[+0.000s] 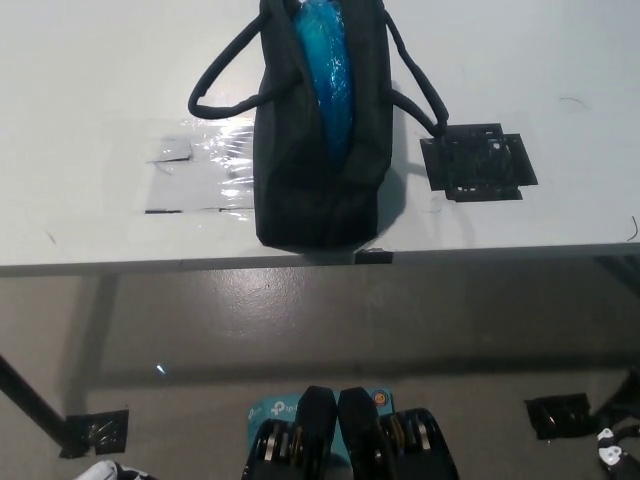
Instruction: The robot uses its right hand to pick up a stack of plates kept in the middle of the desk and put it inside a bag kept next to it
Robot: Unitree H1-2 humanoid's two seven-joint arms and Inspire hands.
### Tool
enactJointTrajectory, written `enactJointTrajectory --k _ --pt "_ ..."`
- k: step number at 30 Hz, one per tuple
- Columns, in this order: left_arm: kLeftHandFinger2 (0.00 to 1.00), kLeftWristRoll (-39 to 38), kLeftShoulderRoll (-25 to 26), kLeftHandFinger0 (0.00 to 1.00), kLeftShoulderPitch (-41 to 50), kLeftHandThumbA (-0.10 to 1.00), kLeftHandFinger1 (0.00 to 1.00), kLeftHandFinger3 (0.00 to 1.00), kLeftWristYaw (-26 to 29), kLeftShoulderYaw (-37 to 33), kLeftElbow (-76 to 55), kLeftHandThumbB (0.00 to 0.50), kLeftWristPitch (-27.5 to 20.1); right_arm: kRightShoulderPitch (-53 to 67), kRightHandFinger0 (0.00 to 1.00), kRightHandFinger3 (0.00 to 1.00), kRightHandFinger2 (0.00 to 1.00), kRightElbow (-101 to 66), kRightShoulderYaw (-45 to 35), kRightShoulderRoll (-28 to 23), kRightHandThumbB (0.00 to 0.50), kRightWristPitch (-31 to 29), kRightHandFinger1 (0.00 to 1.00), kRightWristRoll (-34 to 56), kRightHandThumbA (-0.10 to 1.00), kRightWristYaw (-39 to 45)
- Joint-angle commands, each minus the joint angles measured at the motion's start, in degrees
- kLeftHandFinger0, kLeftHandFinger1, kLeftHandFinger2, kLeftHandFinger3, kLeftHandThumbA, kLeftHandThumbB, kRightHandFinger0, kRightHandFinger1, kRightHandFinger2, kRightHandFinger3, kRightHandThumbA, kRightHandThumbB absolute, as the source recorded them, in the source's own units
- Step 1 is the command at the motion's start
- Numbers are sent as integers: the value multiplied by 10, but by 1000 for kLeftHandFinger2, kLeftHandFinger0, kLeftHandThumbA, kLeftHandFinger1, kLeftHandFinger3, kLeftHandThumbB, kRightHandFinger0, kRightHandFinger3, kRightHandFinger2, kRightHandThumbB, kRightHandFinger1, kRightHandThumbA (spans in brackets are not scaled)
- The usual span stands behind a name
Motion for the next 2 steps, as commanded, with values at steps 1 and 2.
enactJointTrajectory --k 1,2 --pt "775 -6 13 711 6 -100 699 883 22 8 -16 0 8 -8 406 1000 1000 -16 -7 1 287 -29 677 8 323 -26" --pt "775 -7 12 710 6 -100 699 885 19 10 -17 0 8 -8 420 1000 1000 -16 -7 2 293 -27 682 10 333 -26"
